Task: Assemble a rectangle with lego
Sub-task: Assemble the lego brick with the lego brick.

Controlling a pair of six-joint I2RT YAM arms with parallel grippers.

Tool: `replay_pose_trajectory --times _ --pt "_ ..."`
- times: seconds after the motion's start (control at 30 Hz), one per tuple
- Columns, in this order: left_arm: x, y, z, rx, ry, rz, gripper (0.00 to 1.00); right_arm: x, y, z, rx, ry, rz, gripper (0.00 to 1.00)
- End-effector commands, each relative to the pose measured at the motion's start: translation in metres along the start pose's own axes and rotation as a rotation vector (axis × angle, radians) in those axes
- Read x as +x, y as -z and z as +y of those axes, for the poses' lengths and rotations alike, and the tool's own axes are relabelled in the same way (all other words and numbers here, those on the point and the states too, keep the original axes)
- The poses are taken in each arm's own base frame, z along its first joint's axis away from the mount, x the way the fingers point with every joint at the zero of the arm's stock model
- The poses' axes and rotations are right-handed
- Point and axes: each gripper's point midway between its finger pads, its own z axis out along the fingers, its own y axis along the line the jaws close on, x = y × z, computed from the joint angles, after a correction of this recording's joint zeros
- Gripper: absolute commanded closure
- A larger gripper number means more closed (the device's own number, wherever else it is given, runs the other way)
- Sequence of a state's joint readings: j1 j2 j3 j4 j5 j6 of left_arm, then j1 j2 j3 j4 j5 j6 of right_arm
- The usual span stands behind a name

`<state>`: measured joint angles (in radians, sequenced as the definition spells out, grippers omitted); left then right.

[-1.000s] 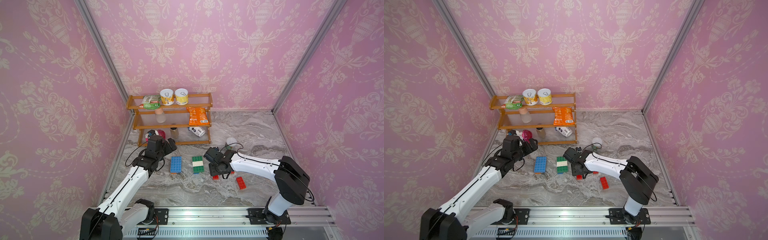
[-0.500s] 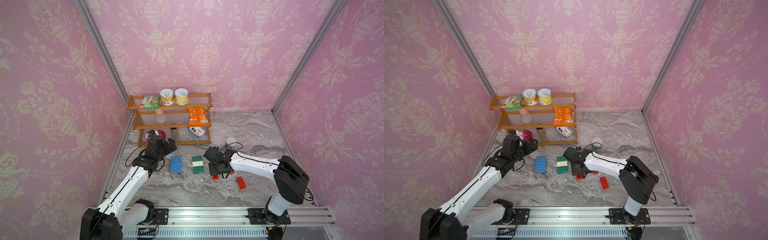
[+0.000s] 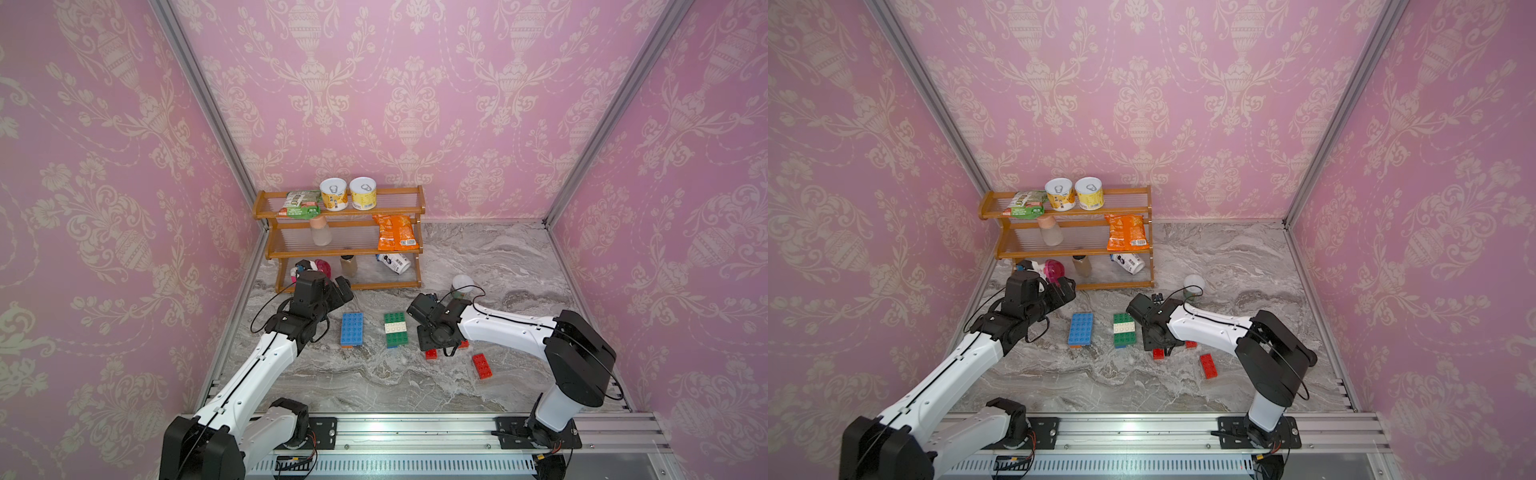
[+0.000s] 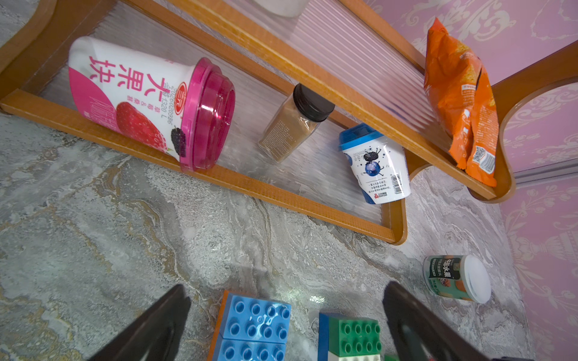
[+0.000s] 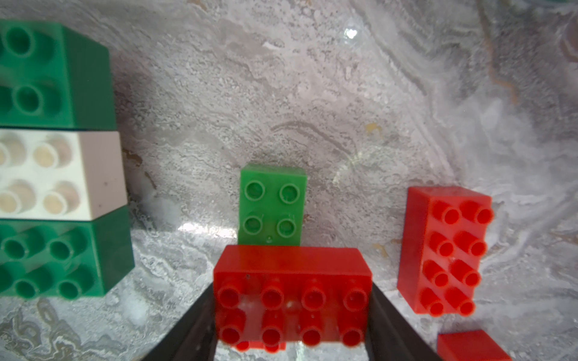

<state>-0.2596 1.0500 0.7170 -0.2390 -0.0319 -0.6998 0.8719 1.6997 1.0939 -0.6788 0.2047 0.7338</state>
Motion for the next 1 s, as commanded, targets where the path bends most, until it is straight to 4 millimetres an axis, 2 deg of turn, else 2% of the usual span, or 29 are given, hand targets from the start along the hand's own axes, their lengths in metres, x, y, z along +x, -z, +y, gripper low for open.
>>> replay_pose_trajectory --times 0.0,0.5,0.77,0.97 --pt "0.001 -0.001 -0.004 0.009 -0.010 0.007 0.01 0.006 -0.006 -0.005 0.023 -0.019 0.025 0.50" --pt "0.001 -0.001 -0.005 0.013 -0.012 0.010 0.01 0.011 -0.015 -0.016 0.090 -0.029 0.046 0.51" --pt "0.000 0.000 -0.005 0.014 -0.012 0.005 0.01 0.018 -0.019 -0.023 0.124 -0.016 0.072 0.53" --pt "0.001 -0.001 -0.005 0.014 -0.009 0.009 0.01 0.025 -0.025 -0.022 0.098 -0.007 0.115 0.55"
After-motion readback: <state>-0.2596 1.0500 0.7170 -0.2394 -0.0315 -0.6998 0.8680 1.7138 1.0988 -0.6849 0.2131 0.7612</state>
